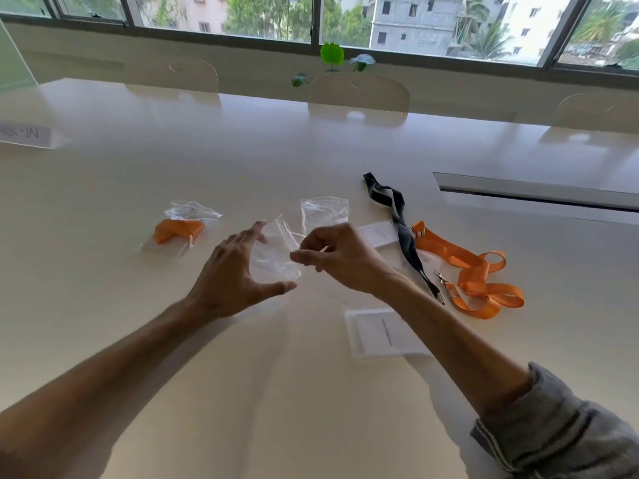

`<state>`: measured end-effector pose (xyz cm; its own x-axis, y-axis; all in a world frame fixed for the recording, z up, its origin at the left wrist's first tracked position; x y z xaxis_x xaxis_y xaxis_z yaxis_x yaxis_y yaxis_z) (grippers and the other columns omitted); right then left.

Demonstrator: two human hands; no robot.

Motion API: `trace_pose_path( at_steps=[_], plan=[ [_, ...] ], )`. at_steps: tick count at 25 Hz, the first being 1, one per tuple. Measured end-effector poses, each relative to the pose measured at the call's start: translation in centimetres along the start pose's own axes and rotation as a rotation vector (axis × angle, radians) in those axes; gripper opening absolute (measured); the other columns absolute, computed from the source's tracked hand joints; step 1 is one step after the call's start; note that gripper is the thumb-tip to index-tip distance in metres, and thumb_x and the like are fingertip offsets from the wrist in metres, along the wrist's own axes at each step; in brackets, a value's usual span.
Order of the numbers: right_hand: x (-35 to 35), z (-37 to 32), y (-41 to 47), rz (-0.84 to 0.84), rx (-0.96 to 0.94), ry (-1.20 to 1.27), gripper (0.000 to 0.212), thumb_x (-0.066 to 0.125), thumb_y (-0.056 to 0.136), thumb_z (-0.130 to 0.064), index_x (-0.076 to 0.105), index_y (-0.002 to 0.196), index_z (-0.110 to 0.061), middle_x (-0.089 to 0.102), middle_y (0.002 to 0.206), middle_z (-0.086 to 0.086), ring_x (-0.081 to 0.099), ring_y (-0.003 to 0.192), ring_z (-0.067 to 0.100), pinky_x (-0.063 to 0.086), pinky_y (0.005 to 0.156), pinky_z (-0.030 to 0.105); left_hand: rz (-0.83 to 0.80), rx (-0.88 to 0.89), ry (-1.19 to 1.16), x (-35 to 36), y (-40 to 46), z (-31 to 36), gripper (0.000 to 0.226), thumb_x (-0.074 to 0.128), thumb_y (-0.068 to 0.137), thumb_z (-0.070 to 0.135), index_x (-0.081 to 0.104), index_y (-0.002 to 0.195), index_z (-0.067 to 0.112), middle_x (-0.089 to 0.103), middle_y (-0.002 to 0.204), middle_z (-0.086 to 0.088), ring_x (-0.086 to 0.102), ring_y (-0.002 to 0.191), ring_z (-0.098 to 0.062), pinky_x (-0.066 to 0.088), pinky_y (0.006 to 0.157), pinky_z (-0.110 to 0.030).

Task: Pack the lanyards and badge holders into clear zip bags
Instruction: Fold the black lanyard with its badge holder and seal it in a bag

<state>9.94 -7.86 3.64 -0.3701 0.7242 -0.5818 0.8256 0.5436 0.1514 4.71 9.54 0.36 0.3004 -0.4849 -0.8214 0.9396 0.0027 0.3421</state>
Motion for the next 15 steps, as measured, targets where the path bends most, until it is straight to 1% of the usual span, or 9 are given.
trace_pose_path(
  at_steps=[2,3,5,6,8,10,11,13,15],
  plan=[
    [-0.8,-0.5,-1.1,-0.019,-0.017,-0.057,0.026,0.073,0.079,-0.050,0.071,0.083,-0.025,0.072,0.082,-0.007,0.067,0.074,0.010,0.058,0.074,0.039,-0.001,0.024,-0.020,-0.2,0.2,0.1,0.111,0.062,0.058,0.076,0.032,0.147,0.018,0.059,0.122,-0.001,0.054,0.113,-0.021,0.041,0.097,-0.036],
    [-1.4,-0.5,-1.7,-0.065,-0.036,-0.142,0.038,0.071,0.077,-0.057,0.071,0.096,-0.024,0.071,0.090,-0.010,0.066,0.079,0.003,0.057,0.074,0.030,-0.004,0.043,-0.003,-0.3,0.2,0.0,0.112,0.061,0.058,0.078,0.032,0.147,0.017,0.059,0.121,-0.001,0.054,0.112,-0.022,0.042,0.096,-0.037],
    [-2.7,0.1,-3.5,-0.243,-0.032,-0.387,0.069,0.067,0.067,-0.072,0.061,0.122,-0.030,0.062,0.107,-0.021,0.058,0.091,-0.007,0.043,0.074,0.009,-0.050,0.066,0.060,-0.2,0.0,-0.4,0.119,0.058,0.055,0.084,0.031,0.148,0.015,0.057,0.127,-0.002,0.053,0.115,-0.023,0.041,0.099,-0.041],
    [-3.4,0.8,-4.6,-0.330,0.013,-0.502,0.082,0.067,0.061,-0.078,0.055,0.130,-0.036,0.054,0.114,-0.027,0.052,0.096,-0.010,0.037,0.075,0.007,-0.082,0.058,0.094,0.0,-0.2,-0.6,0.123,0.056,0.053,0.088,0.029,0.149,0.014,0.054,0.133,-0.004,0.051,0.120,-0.025,0.038,0.103,-0.042],
    [-5.0,2.7,-6.8,-0.437,0.128,-0.643,0.097,0.070,0.049,-0.083,0.047,0.135,-0.042,0.040,0.121,-0.032,0.039,0.108,-0.006,0.025,0.087,0.012,-0.129,0.035,0.137,0.1,-0.5,-0.8,0.128,0.053,0.051,0.091,0.026,0.150,0.014,0.043,0.146,-0.008,0.041,0.131,-0.026,0.030,0.110,-0.043],
    [-5.8,3.8,-8.3,-0.463,0.205,-0.682,0.098,0.071,0.043,-0.082,0.049,0.131,-0.045,0.036,0.121,-0.033,0.035,0.113,-0.002,0.026,0.093,0.023,-0.112,0.072,0.154,-0.3,-0.8,-0.2,0.124,0.049,0.055,0.092,0.029,0.149,0.014,0.038,0.150,-0.008,0.033,0.137,-0.025,0.023,0.113,-0.043],
    [-6.0,4.0,-8.6,-0.457,0.210,-0.677,0.092,0.074,0.044,-0.079,0.051,0.127,-0.046,0.038,0.119,-0.032,0.038,0.112,0.000,0.029,0.093,0.024,-0.085,0.117,0.155,-0.5,-1.0,0.4,0.118,0.047,0.059,0.091,0.033,0.147,0.014,0.038,0.149,-0.008,0.030,0.139,-0.024,0.022,0.114,-0.042],
    [-5.7,3.9,-8.8,-0.439,0.167,-0.664,0.078,0.079,0.052,-0.070,0.054,0.121,-0.044,0.044,0.111,-0.029,0.043,0.104,0.000,0.034,0.086,0.019,-0.074,0.244,0.156,-0.8,-1.6,2.3,0.104,0.045,0.067,0.088,0.042,0.142,0.015,0.041,0.147,-0.007,0.029,0.139,-0.021,0.020,0.115,-0.042],
    [-5.5,3.5,-8.8,-0.423,0.111,-0.680,0.072,0.081,0.057,-0.065,0.055,0.119,-0.040,0.050,0.107,-0.024,0.047,0.097,0.001,0.032,0.078,0.013,-0.118,0.353,0.158,-0.5,-2.4,4.7,0.097,0.043,0.071,0.088,0.049,0.138,0.017,0.047,0.144,-0.004,0.032,0.137,-0.018,0.019,0.116,-0.043]
  ],
)
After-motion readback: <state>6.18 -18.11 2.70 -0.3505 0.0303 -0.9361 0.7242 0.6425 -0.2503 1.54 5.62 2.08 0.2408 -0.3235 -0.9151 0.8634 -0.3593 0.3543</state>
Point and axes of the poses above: each hand's wrist, its own y-axis towards the middle knuckle, its own x-axis out of the palm, z = x × y, the point moved 5 cm from there along y, towards the middle knuckle
